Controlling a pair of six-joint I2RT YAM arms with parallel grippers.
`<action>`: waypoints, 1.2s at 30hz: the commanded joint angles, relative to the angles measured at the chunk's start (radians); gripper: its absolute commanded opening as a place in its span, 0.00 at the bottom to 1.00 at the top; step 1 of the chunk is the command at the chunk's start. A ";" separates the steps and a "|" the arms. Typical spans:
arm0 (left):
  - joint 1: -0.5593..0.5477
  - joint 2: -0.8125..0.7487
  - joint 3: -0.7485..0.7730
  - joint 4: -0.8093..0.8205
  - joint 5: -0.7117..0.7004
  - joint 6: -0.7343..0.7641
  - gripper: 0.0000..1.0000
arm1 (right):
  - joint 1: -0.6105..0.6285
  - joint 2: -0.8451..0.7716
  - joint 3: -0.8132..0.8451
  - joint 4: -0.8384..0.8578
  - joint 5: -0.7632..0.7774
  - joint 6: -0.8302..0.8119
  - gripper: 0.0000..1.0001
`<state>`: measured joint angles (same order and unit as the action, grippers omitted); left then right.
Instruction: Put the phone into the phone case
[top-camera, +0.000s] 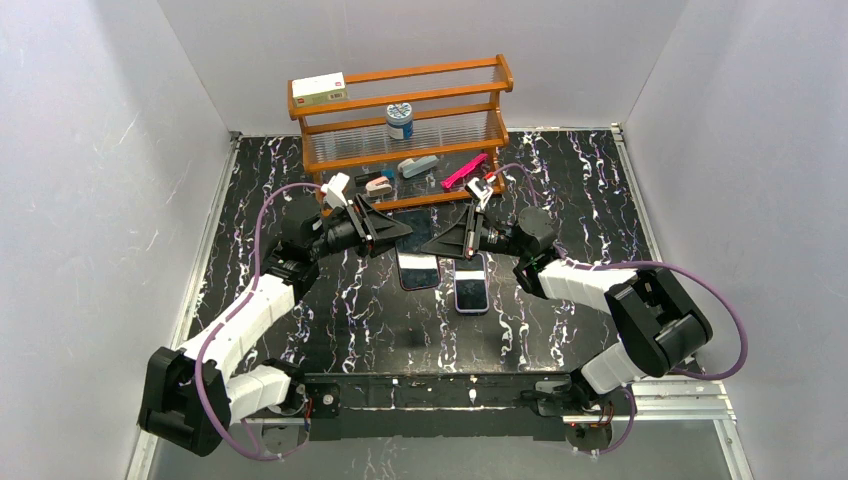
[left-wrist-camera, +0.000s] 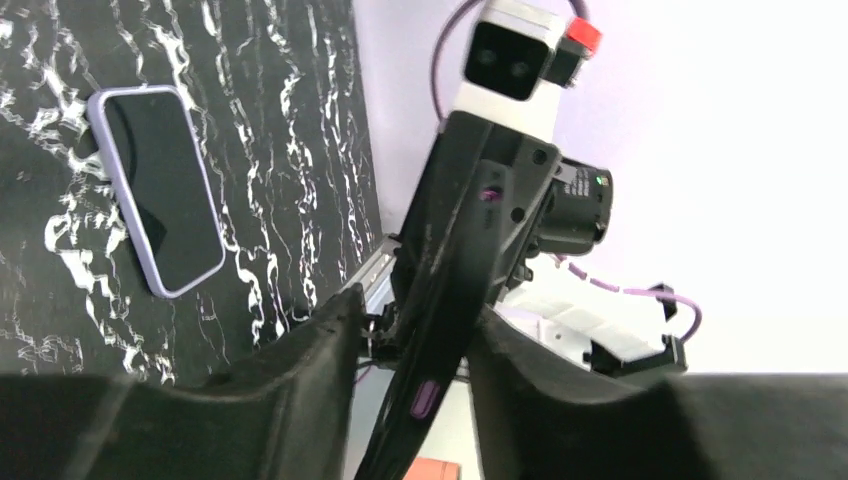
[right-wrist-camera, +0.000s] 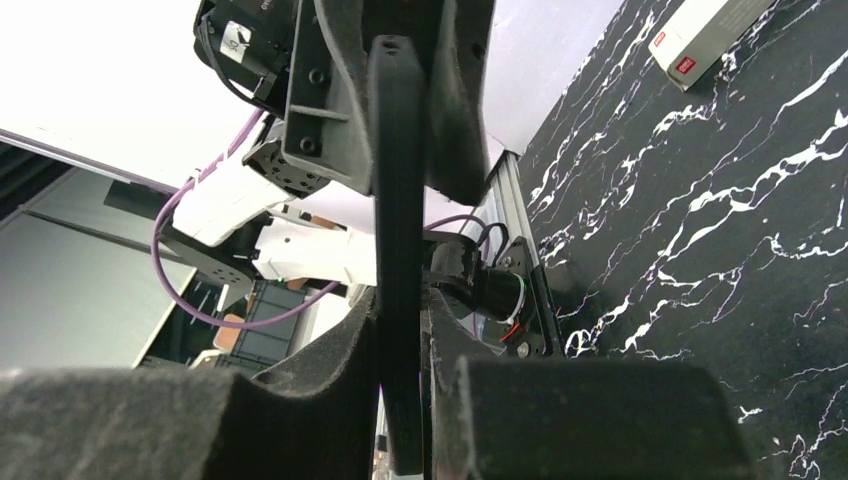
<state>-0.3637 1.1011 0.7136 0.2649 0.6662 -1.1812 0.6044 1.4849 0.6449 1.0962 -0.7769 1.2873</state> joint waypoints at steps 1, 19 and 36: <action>0.002 0.018 -0.036 0.258 0.060 -0.130 0.28 | 0.004 0.015 0.044 0.143 -0.079 0.036 0.01; 0.002 0.026 -0.050 0.318 -0.048 -0.090 0.00 | 0.004 -0.070 -0.064 -0.099 -0.136 0.020 0.66; 0.002 -0.045 0.018 -0.101 -0.172 0.370 0.00 | -0.001 -0.095 -0.084 -0.158 -0.005 0.233 0.01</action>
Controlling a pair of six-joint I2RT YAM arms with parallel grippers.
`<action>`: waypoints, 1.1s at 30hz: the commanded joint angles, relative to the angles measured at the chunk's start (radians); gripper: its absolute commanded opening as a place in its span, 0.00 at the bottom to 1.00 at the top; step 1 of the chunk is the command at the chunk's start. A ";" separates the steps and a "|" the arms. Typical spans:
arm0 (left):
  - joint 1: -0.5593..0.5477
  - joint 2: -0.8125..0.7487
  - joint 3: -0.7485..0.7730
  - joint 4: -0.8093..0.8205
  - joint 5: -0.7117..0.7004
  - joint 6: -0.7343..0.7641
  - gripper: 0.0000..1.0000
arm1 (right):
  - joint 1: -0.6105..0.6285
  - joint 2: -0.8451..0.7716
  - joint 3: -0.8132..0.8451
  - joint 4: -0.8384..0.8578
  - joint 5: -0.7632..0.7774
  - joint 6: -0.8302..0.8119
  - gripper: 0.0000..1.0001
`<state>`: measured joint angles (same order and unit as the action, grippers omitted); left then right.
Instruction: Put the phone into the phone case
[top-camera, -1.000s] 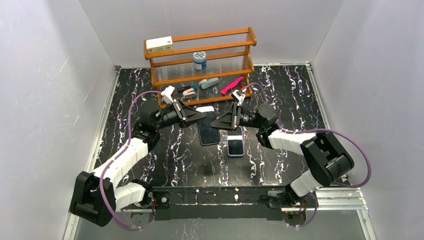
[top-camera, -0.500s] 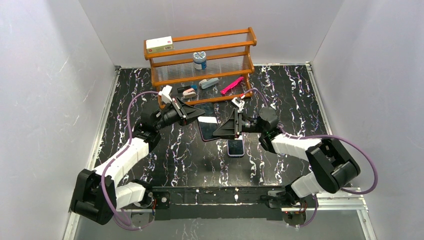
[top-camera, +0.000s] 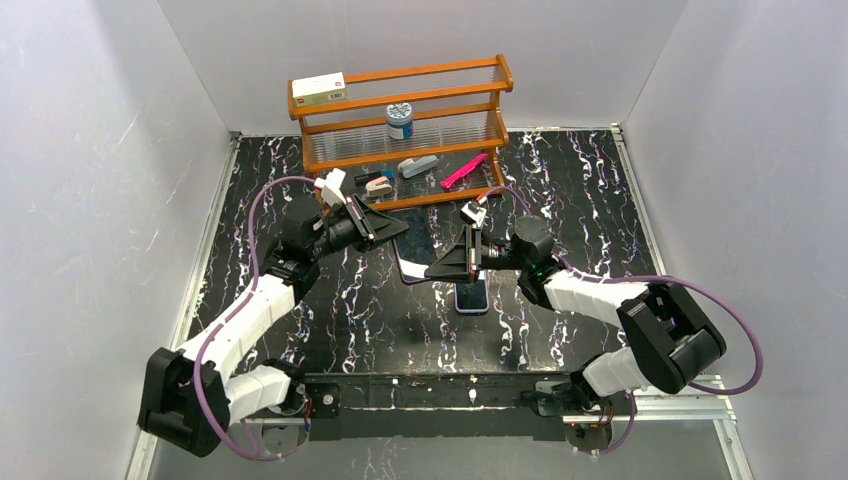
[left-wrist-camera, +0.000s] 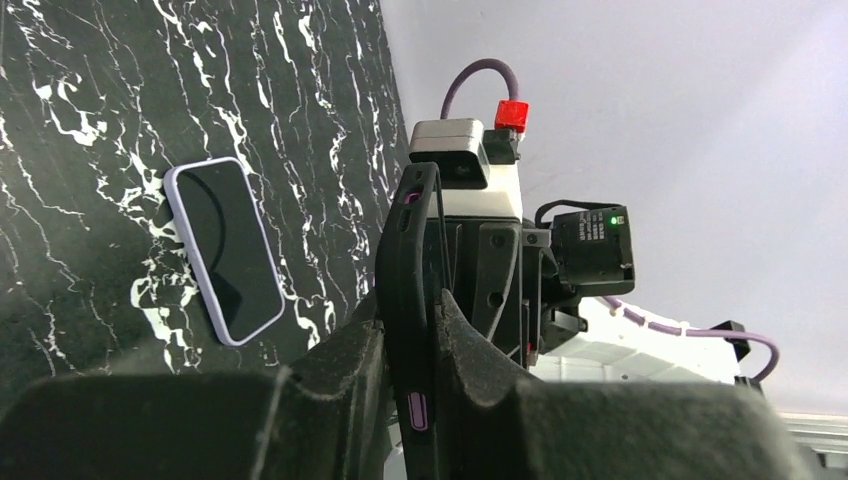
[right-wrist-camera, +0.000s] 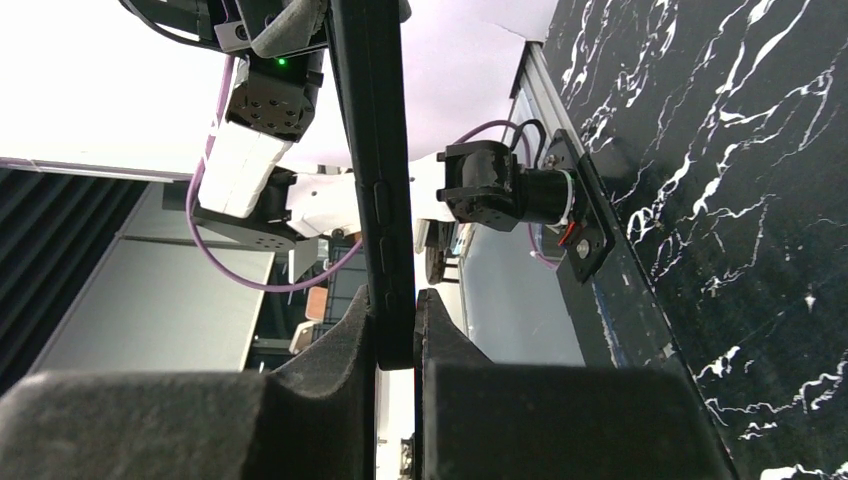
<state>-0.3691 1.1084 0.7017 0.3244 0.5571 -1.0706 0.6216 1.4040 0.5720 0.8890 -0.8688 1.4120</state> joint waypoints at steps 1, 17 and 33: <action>0.007 -0.054 0.030 -0.155 -0.046 0.247 0.00 | -0.018 -0.011 -0.016 0.049 0.088 0.106 0.01; 0.007 -0.009 -0.016 0.158 0.290 -0.086 0.00 | -0.043 -0.039 0.051 -0.078 0.070 -0.191 0.63; 0.007 0.034 -0.029 0.115 0.324 -0.088 0.12 | -0.046 0.107 0.083 0.210 0.039 -0.006 0.01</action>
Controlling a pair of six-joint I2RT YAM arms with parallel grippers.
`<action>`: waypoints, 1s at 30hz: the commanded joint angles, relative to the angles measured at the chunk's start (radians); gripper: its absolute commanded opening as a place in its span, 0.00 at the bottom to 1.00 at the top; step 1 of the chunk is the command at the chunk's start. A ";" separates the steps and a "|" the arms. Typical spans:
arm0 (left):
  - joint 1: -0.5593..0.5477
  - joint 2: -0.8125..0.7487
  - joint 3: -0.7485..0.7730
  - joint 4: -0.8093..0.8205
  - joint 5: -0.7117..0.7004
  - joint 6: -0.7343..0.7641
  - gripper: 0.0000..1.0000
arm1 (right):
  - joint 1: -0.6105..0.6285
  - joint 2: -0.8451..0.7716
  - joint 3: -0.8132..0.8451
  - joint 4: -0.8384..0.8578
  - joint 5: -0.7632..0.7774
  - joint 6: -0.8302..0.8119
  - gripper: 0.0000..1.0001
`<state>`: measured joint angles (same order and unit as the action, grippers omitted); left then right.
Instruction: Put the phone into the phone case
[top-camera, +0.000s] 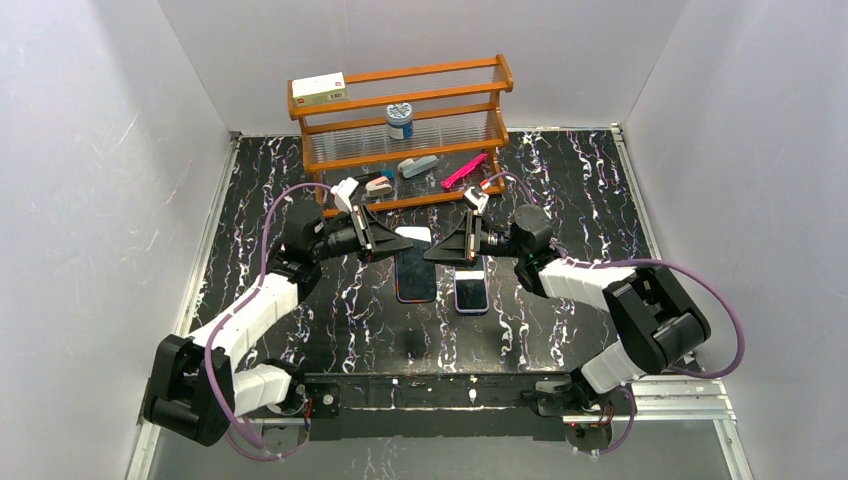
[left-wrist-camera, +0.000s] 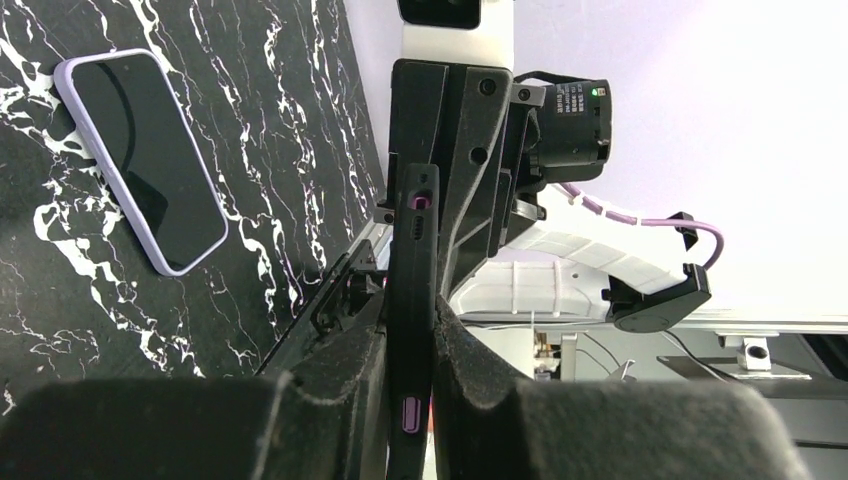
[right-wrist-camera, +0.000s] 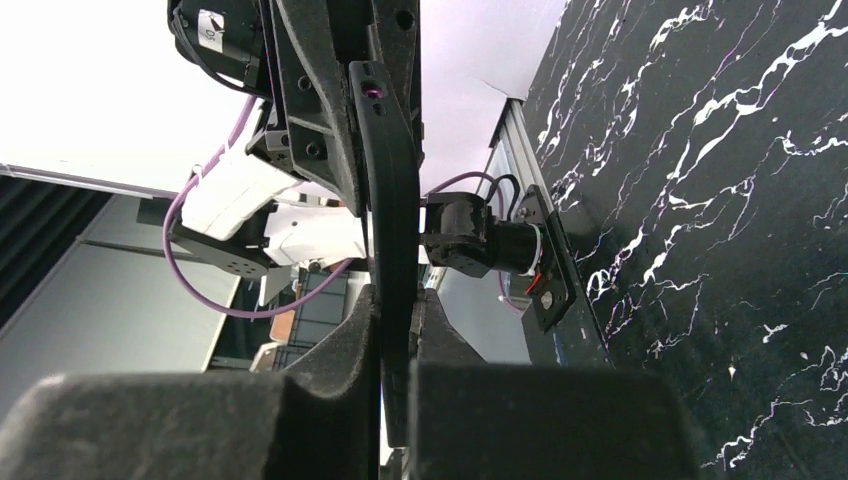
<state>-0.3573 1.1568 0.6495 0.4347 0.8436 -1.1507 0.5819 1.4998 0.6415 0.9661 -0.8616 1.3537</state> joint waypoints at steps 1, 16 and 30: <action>-0.005 -0.014 0.027 -0.012 0.035 -0.001 0.20 | -0.010 0.013 0.006 0.145 0.052 0.063 0.01; -0.005 -0.090 -0.003 -0.235 -0.048 0.044 0.44 | -0.075 -0.009 -0.078 0.238 0.245 0.127 0.01; -0.006 -0.049 0.010 -0.281 -0.040 0.075 0.22 | -0.076 -0.040 -0.079 0.141 0.284 0.063 0.01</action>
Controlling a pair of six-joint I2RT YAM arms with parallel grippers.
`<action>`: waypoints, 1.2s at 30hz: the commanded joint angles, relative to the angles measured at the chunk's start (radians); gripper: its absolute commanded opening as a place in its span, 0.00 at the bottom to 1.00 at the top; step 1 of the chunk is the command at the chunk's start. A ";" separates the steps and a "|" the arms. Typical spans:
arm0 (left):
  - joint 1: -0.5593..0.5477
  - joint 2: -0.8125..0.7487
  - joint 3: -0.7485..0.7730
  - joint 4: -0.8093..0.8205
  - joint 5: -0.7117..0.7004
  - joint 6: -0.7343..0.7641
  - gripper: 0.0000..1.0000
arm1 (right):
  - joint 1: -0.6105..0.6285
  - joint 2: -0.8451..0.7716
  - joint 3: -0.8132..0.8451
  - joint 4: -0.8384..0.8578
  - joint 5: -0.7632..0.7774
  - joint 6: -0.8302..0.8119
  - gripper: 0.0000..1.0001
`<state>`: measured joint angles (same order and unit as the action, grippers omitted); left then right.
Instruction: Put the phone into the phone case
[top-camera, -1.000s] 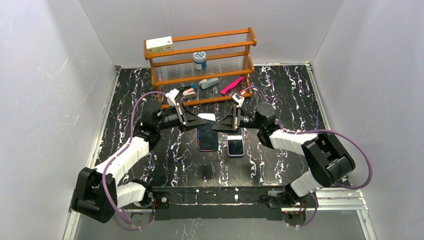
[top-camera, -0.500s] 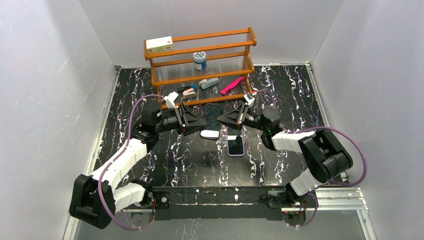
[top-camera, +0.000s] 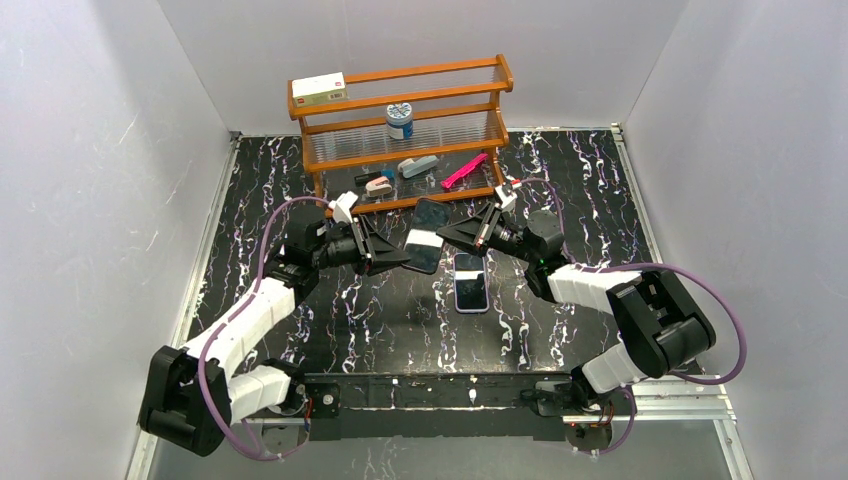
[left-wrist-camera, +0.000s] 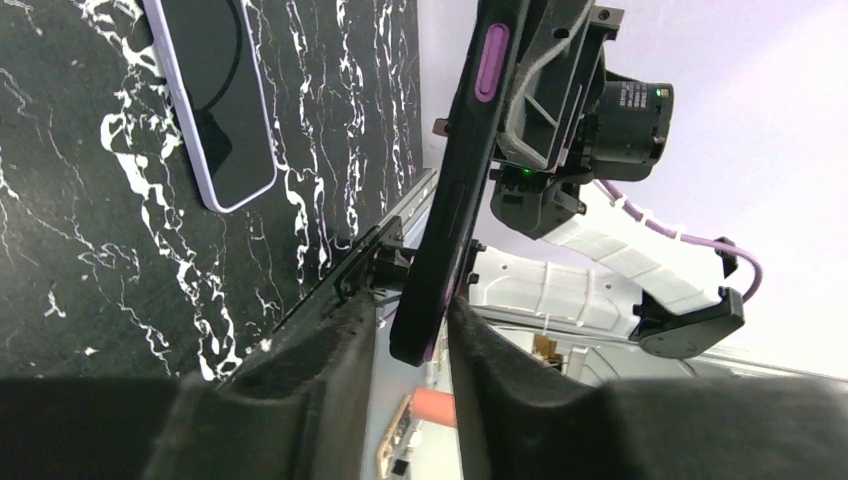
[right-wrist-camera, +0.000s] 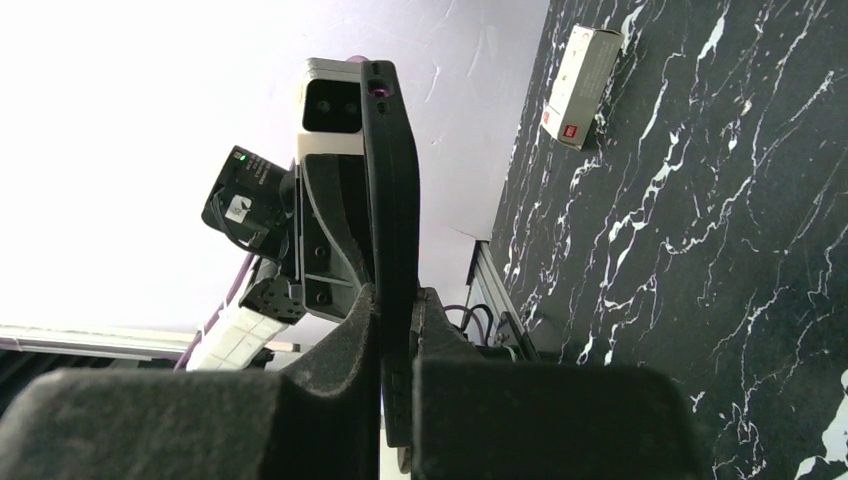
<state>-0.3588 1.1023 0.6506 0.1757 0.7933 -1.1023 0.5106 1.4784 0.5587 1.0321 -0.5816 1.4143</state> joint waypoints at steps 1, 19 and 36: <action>-0.004 0.005 0.010 -0.024 0.006 0.028 0.14 | -0.004 -0.016 0.002 0.078 0.003 0.004 0.01; -0.005 0.047 0.147 -0.423 -0.171 0.274 0.18 | -0.005 -0.024 0.002 -0.106 0.017 -0.132 0.01; -0.005 -0.033 0.269 -0.586 -0.475 0.644 0.98 | 0.081 0.188 0.186 -0.489 0.017 -0.393 0.01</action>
<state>-0.3656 1.1198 0.8768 -0.3435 0.4328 -0.6060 0.5419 1.6146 0.6468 0.5598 -0.5587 1.0893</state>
